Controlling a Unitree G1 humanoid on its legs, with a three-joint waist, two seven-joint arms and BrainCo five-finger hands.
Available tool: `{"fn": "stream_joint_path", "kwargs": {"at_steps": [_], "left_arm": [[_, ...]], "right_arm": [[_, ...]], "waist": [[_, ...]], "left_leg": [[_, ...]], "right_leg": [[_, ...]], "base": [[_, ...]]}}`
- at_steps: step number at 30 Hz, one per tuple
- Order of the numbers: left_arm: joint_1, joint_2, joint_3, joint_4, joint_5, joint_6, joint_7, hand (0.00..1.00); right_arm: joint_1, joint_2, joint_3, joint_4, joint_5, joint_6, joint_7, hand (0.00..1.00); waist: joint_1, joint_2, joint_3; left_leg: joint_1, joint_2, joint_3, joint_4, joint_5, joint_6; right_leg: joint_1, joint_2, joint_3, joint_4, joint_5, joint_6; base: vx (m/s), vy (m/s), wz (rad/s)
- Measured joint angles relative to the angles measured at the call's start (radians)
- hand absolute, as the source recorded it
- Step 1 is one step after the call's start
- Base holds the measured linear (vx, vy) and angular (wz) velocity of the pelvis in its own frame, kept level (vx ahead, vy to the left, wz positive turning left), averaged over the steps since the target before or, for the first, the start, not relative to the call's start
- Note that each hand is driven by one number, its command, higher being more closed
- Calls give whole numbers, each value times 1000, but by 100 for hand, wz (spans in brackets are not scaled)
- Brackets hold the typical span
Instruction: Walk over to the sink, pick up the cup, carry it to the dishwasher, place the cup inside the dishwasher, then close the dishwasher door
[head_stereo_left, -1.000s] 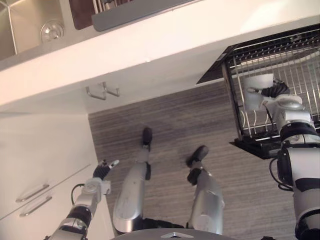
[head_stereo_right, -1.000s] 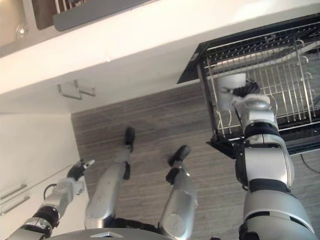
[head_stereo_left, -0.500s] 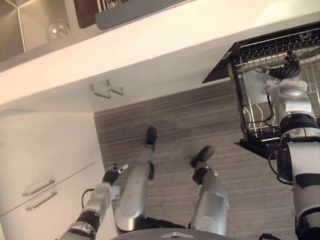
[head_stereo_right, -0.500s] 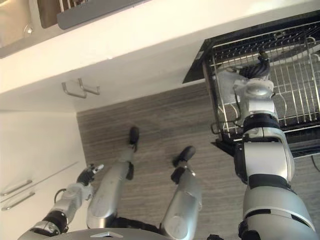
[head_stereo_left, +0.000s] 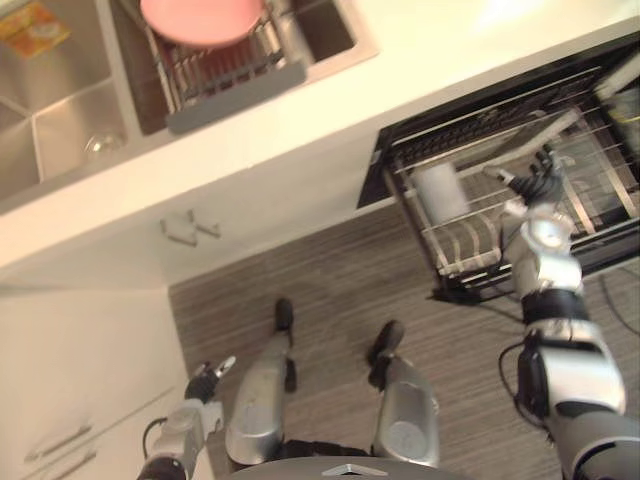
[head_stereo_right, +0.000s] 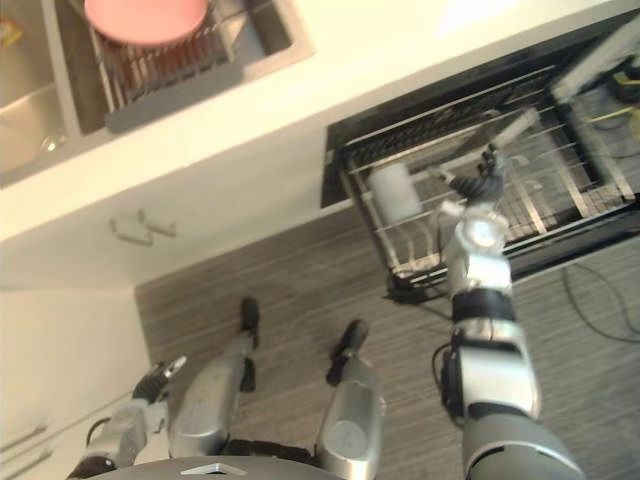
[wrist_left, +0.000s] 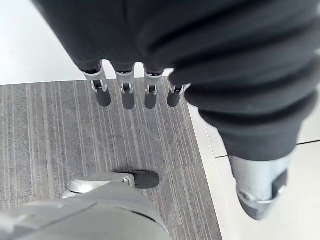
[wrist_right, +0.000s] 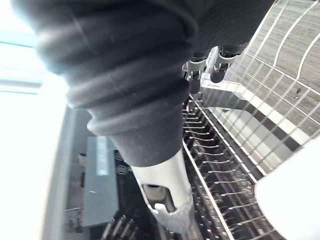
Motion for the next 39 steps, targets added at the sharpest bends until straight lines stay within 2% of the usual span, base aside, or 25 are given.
{"fn": "stream_joint_path", "kwargs": {"at_steps": [2,4,5,7,8,10,12,13,14,16,17,18,20,22,26,29,31,33,34,35,36,37,38,39], "left_arm": [[19,2,19,1,-4,12,4,0],[34,-2,19,5,-13,25,30,0],[37,-4,18,5,-13,28,34,0],[58,-19,18,11,-20,36,41,0],[64,-24,20,14,-26,35,41,0],[66,-34,20,35,-33,27,41,0],[72,-37,23,41,-34,18,38,0],[76,-38,27,43,-37,16,31,0],[83,-40,36,43,-43,16,22,0],[97,-40,41,48,-52,26,18,0],[101,-42,47,65,-53,36,11,0],[99,-42,53,70,-60,40,4,0],[101,-36,74,101,-69,44,-4,0],[107,-36,85,134,-69,44,-10,0],[123,-36,94,165,-69,34,-24,0],[130,-27,92,166,-58,19,-33,0],[130,-6,78,174,-41,23,-53,0],[129,10,54,179,-45,26,-54,0],[108,19,48,199,-81,49,-55,0],[101,21,45,205,-99,61,-62,0],[99,24,45,208,-113,72,-79,0],[101,30,42,203,-108,80,-110,0],[101,38,35,197,-108,78,-119,0],[101,54,17,193,-108,74,-128,0]], "right_arm": [[130,86,-12,-159,47,-10,-30,0],[315,199,-13,-326,101,-80,-41,0],[356,225,-13,-362,109,-101,-39,0],[469,305,-13,-449,133,-187,-28,0],[484,317,-16,-461,137,-205,-19,0],[549,334,-29,-523,143,-259,65,0],[569,339,-29,-562,154,-276,148,0],[579,337,-28,-596,162,-279,225,0],[579,335,-28,-609,163,-278,262,0],[579,334,-14,-640,171,-275,333,0],[579,329,-6,-655,175,-275,363,0],[579,326,-3,-664,181,-272,367,0],[578,320,8,-686,183,-254,364,0],[580,310,4,-708,186,-253,356,0],[598,303,3,-716,222,-255,356,0],[636,307,-5,-716,253,-255,352,0],[662,313,-16,-716,298,-257,331,0],[672,320,-33,-715,318,-260,319,0],[672,318,-48,-715,329,-268,318,0],[672,319,-51,-715,329,-274,318,0],[672,319,-53,-716,330,-279,318,0],[672,322,-54,-716,338,-286,318,0],[675,327,-54,-716,338,-287,318,0],[684,337,-55,-716,338,-288,320,0]], "waist": [[-16,-29,-47],[-29,-54,-125],[-36,-59,-140],[-52,-65,-191],[-55,-64,-196],[-63,-50,-206],[-70,-46,-210],[-77,-44,-212],[-76,-41,-220],[-76,-35,-247],[-86,-37,-261],[-84,-32,-265],[-75,-43,-283],[-87,-43,-291],[-103,-47,-295],[-103,-66,-303],[-106,-99,-315],[-109,-120,-323],[-109,-117,-323],[-108,-118,-322],[-107,-120,-322],[-107,-125,-317],[-110,-134,-309],[-115,-142,-300]], "left_leg": [[47,9,16,3,-21,-7],[105,17,31,19,-58,-14],[119,18,33,29,-69,-13],[153,25,54,80,-122,-12],[162,28,61,99,-138,-10],[164,50,79,212,-213,0],[160,68,141,299,-245,24],[160,88,202,368,-255,41],[160,95,223,386,-261,48],[162,104,268,373,-264,54],[172,102,304,329,-268,59],[181,96,305,311,-261,62],[187,85,335,263,-247,61],[190,85,392,242,-237,55],[197,56,419,206,-212,51],[194,10,412,182,-211,55],[196,-51,388,157,-220,75],[207,-91,370,130,-223,87],[220,-110,354,99,-214,106],[227,-116,349,87,-213,109],[238,-120,337,68,-211,120],[269,-132,317,35,-212,129],[285,-134,300,33,-215,134],[292,-133,275,33,-223,144]], "right_leg": [[41,11,8,-6,-10,-6],[99,17,12,-7,-31,0],[117,18,12,-11,-36,2],[173,28,28,-38,-44,9],[190,30,33,-47,-43,11],[259,45,38,-79,-45,23],[301,50,37,-95,-48,22],[343,48,30,-106,-47,26],[356,46,24,-115,-46,28],[371,46,6,-134,-39,29],[378,47,-20,-147,-33,31],[385,44,-25,-153,-29,31],[388,43,-36,-189,-5,33],[388,31,-54,-212,12,41],[376,1,-57,-208,16,57],[353,-47,-62,-166,0,83],[326,-121,-83,-68,-42,105],[313,-169,-83,16,-49,116],[259,-207,-66,146,-27,62],[232,-218,-48,200,-13,32],[198,-230,-22,267,17,-14],[134,-245,52,396,89,-106],[106,-241,93,454,81,-95],[71,-213,147,528,23,-59]], "base": [[183,-134,-24],[159,-82,-17],[141,-51,-10],[109,-25,-24],[79,-7,-27],[23,5,-15],[7,26,6],[2,33,26],[-10,33,26],[-10,30,30],[2,19,46],[-30,2,36],[-38,-4,15],[3,19,21],[25,82,7],[71,131,13],[113,152,40],[155,149,52],[156,163,48],[78,117,40],[139,163,29],[129,117,32],[193,86,42],[191,2,55]]}}
